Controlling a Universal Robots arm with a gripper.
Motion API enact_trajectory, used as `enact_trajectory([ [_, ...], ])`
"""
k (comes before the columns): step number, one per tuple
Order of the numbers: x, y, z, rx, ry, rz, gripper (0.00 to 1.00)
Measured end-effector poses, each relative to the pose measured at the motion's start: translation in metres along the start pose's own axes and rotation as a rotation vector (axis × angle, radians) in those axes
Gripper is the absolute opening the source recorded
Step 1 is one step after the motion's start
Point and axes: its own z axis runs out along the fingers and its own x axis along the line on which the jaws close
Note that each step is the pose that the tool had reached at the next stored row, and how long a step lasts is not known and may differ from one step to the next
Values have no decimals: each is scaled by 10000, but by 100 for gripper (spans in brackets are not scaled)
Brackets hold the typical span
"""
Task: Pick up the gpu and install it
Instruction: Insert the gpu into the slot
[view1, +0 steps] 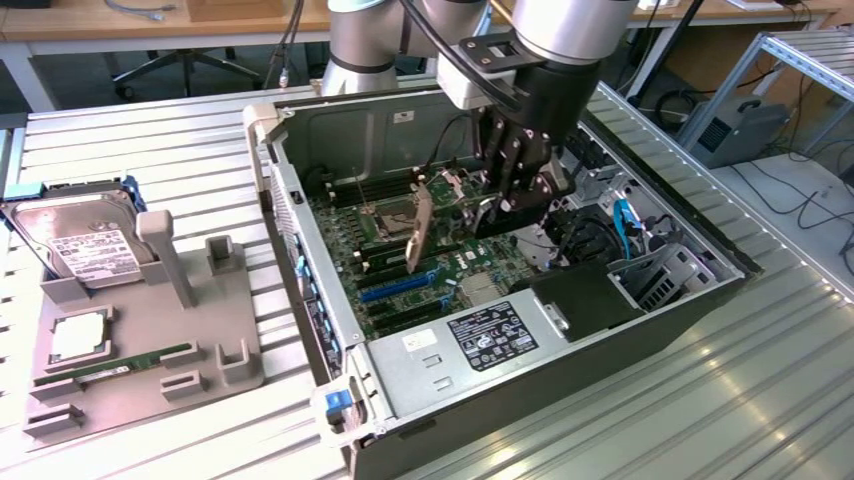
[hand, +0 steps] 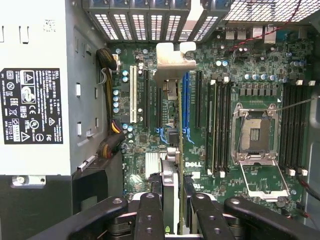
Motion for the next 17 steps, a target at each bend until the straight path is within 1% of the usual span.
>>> enact_trajectory([
  [11,34,1,3,0,15,0,27],
  [13,35,17,8,0,19,0,27],
  [17,25,20,16,0,18,0,27],
])
